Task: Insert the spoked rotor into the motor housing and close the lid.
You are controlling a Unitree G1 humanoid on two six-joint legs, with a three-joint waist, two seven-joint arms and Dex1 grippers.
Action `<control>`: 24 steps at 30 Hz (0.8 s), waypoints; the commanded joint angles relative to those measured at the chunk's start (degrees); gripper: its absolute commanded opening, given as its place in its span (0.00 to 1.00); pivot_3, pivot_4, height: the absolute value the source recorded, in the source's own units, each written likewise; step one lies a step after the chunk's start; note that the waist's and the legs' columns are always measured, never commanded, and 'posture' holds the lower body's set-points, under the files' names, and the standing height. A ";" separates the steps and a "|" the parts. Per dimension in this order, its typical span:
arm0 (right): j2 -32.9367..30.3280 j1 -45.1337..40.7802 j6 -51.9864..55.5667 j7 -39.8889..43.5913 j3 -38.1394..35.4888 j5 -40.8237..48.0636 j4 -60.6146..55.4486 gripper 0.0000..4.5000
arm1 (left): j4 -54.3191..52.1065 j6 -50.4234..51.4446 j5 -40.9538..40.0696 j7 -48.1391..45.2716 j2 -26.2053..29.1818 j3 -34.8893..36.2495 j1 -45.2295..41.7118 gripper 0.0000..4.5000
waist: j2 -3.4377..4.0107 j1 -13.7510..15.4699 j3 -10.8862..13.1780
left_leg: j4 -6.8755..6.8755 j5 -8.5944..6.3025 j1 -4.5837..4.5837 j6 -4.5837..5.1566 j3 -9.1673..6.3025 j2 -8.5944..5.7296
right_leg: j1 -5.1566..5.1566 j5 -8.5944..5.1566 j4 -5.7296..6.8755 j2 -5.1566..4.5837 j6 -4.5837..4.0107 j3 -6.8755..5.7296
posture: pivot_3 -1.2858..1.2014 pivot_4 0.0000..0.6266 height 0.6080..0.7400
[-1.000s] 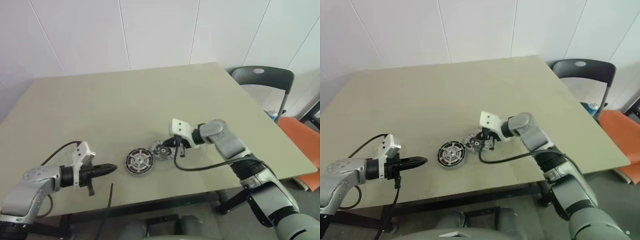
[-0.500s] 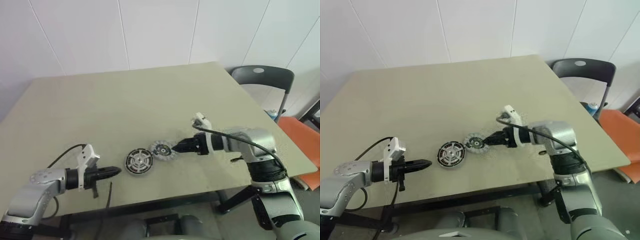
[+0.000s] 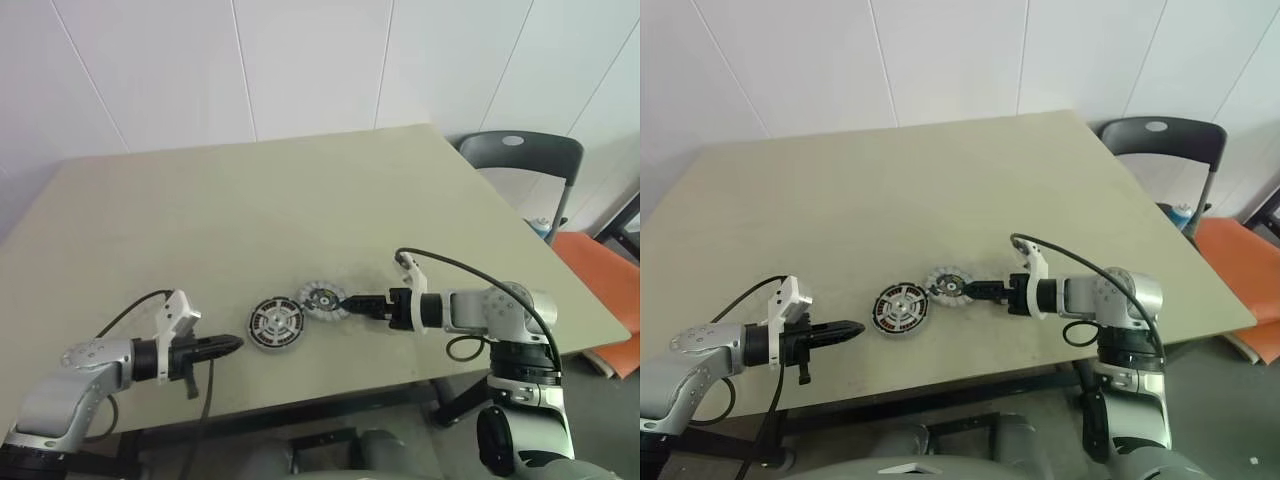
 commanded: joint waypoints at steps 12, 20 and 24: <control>-0.36 -2.45 0.33 -32.12 1.37 39.02 13.45 0.99 | -1.94 -0.34 -0.16 0.47 0.62 1.17 0.26 0.00 | 0.02 -0.06 0.01 | 0.00 0.01 0.10 0.02 0.01 0.03 | 0.14 -0.01 -0.04 0.02 0.02 0.00 | 0.52 0.00 1.00; 5.83 -3.49 -1.85 -46.05 -3.55 40.79 14.14 0.87 | -2.15 -0.44 -0.28 0.99 0.55 1.64 0.63 0.00 | 0.04 0.00 0.01 | 0.00 0.01 0.10 0.03 0.01 0.02 | 0.15 -0.01 -0.05 0.02 0.03 0.00 | 0.52 0.00 1.00; 5.83 -3.69 -1.86 -47.66 -4.33 41.97 14.20 0.56 | -1.88 -0.53 -0.19 1.06 0.74 1.70 0.47 0.00 | 0.07 -0.01 0.03 | 0.01 0.01 0.09 0.03 0.01 0.02 | 0.15 -0.01 -0.05 0.03 0.04 0.00 | 0.52 0.00 1.00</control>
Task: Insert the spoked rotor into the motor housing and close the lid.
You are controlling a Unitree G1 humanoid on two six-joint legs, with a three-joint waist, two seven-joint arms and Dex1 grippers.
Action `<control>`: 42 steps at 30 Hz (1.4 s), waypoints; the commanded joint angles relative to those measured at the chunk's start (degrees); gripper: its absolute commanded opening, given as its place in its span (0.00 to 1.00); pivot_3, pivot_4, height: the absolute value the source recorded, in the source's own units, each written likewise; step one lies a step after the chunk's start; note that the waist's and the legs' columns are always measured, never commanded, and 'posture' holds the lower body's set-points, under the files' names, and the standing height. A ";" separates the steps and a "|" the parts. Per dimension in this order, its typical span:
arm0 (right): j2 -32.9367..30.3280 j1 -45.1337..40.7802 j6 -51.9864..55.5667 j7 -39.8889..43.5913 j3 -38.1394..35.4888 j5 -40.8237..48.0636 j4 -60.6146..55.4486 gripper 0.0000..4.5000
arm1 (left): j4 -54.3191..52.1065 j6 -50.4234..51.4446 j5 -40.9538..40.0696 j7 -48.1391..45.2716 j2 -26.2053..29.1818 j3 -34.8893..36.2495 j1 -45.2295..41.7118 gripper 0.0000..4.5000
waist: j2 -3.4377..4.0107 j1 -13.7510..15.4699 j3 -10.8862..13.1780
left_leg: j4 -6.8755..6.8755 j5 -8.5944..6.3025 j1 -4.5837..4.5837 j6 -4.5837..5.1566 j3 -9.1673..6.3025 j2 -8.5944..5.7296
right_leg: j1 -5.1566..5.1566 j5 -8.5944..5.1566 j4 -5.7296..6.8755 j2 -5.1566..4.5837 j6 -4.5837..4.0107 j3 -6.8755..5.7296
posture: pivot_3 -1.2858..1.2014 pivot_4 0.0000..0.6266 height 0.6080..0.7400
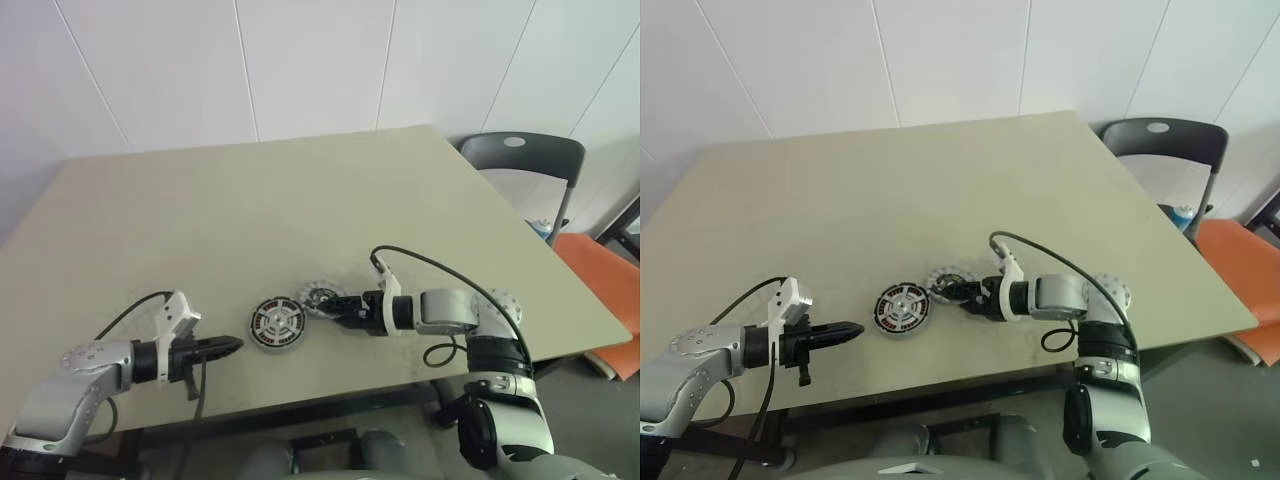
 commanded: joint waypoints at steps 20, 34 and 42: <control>-10.95 -0.16 -9.65 28.74 21.40 -16.15 -29.13 0.10 | 0.88 -0.68 0.95 -0.02 0.85 0.46 -2.60 0.00 | 0.11 0.01 0.06 | 0.01 0.00 -0.11 0.02 0.02 0.01 | -0.08 -0.02 -0.04 0.01 0.03 -0.03 | 0.52 0.00 1.00; -24.15 -4.21 -39.60 54.04 46.11 -50.73 -37.81 0.10 | 0.75 -1.09 1.47 0.98 -0.01 0.63 -1.67 0.00 | 0.06 0.19 0.06 | 0.01 -0.02 -0.22 0.00 0.02 0.02 | -0.23 -0.03 -0.05 -0.01 0.04 -0.04 | 0.52 0.00 1.00; -22.87 -3.77 -47.20 58.32 48.44 -60.27 -37.96 0.10 | 0.89 -1.41 1.61 1.74 -0.47 0.37 -1.36 0.00 | 0.00 0.49 0.04 | 0.02 -0.01 -0.25 -0.01 0.02 0.00 | -0.23 -0.02 -0.06 -0.04 0.03 -0.03 | 0.52 0.00 1.00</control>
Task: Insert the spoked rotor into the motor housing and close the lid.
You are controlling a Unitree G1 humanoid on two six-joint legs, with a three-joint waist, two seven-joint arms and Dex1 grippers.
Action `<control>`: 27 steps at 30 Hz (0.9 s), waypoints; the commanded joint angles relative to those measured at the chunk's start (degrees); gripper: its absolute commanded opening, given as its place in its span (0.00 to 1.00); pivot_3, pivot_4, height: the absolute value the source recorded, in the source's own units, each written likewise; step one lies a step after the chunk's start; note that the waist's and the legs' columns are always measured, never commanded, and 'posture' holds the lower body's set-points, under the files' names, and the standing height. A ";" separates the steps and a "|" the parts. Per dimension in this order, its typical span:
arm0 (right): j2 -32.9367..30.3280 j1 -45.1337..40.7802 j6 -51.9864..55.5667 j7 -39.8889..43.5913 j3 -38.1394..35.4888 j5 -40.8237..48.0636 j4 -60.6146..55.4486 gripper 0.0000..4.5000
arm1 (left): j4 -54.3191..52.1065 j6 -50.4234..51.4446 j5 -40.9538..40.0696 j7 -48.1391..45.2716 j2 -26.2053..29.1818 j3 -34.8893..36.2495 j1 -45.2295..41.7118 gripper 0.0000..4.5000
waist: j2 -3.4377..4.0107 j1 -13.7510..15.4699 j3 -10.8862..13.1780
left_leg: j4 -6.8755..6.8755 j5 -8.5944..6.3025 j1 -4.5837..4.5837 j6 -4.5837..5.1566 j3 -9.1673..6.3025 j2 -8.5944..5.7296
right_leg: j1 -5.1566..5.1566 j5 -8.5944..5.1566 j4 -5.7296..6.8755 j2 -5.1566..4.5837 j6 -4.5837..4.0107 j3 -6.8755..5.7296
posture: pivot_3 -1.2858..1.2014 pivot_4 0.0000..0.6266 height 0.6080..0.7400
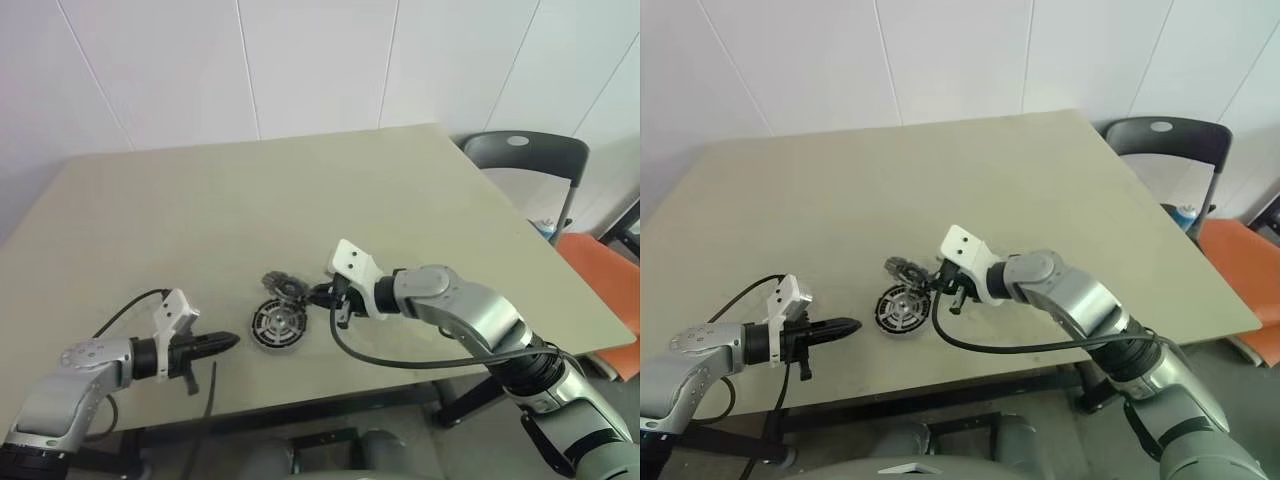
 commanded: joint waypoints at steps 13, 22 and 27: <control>2.27 1.22 -4.30 9.21 -2.44 -3.00 -0.77 0.00 | 0.40 -2.08 1.57 0.31 -0.82 0.32 -0.51 0.00 | -0.05 -0.27 -0.03 | 0.01 0.00 0.04 0.00 0.00 0.01 | 0.00 0.01 0.04 0.03 0.00 0.01 | 0.52 0.00 1.00; 4.22 1.49 -4.28 9.59 -3.47 -4.62 1.22 0.00 | 1.23 -2.55 2.61 0.08 -1.17 0.06 -1.01 0.00 | -0.05 -0.25 -0.03 | 0.03 0.00 0.07 0.00 -0.01 0.02 | 0.03 0.01 0.07 0.03 -0.01 0.01 | 0.52 0.00 1.00; 5.34 1.38 -6.25 8.46 -4.44 -6.67 2.55 0.00 | 1.50 -2.62 2.81 -0.03 -1.15 0.05 -1.13 0.00 | -0.05 -0.25 -0.03 | 0.03 0.00 0.07 0.00 0.00 0.02 | 0.02 0.05 0.08 0.03 0.01 0.01 | 0.52 0.00 1.00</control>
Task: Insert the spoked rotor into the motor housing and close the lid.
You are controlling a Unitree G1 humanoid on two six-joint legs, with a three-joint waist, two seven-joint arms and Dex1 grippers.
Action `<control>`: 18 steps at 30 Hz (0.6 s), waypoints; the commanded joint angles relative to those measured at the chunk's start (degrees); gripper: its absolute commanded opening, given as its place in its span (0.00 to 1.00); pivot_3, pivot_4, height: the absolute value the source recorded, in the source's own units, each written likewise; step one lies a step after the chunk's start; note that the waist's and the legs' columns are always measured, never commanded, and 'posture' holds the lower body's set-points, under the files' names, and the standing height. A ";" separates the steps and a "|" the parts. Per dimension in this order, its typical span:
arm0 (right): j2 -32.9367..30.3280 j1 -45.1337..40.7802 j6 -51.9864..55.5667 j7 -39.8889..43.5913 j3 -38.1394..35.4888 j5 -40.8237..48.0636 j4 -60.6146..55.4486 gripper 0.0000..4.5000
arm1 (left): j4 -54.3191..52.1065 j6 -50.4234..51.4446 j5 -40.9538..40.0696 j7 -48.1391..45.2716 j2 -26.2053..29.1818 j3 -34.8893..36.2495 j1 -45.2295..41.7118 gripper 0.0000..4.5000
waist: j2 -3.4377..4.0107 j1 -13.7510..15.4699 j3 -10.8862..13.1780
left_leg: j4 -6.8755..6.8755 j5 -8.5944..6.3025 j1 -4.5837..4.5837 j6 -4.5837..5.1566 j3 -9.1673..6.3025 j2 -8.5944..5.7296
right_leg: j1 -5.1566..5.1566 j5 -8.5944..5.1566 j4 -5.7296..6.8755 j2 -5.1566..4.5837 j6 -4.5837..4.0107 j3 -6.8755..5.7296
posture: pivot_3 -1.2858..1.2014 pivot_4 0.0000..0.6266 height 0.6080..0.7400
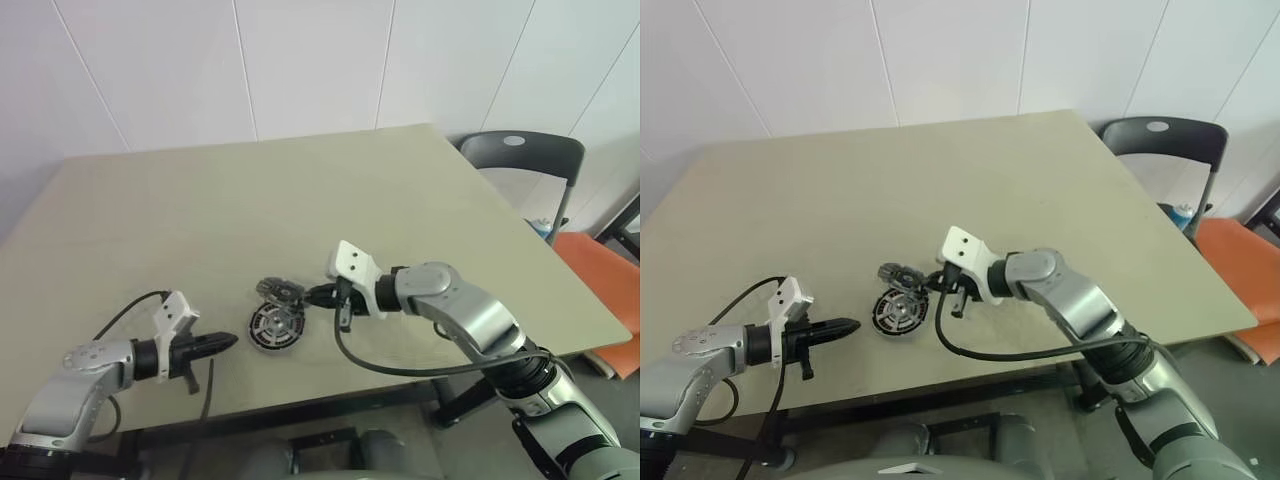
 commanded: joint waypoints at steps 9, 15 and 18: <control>2.38 1.56 -6.47 0.48 -2.58 -2.17 -0.20 0.00 | 0.32 -1.30 0.63 -0.39 0.42 -0.05 -1.29 0.00 | 0.00 0.09 0.00 | 0.01 0.00 -0.03 0.00 0.01 -0.02 | 0.00 0.04 -0.01 -0.02 0.03 0.00 | 0.52 0.00 1.00; 3.02 2.68 -7.24 1.47 -3.61 -1.79 -0.71 0.17 | 0.74 -1.07 1.00 -0.66 0.47 -0.46 -1.98 0.00 | 0.00 0.08 0.00 | 0.03 0.00 -0.01 0.00 0.00 -0.02 | 0.00 0.03 0.03 0.00 0.03 0.00 | 0.52 0.00 1.00; 3.79 3.81 -6.13 2.17 -4.66 -0.08 -1.23 0.39 | 0.93 -0.96 1.13 -0.83 0.60 -0.65 -2.22 0.00 | -0.01 0.13 -0.01 | 0.04 0.00 0.00 0.00 0.00 -0.02 | 0.04 0.05 0.01 -0.01 0.06 0.00 | 0.52 0.00 1.00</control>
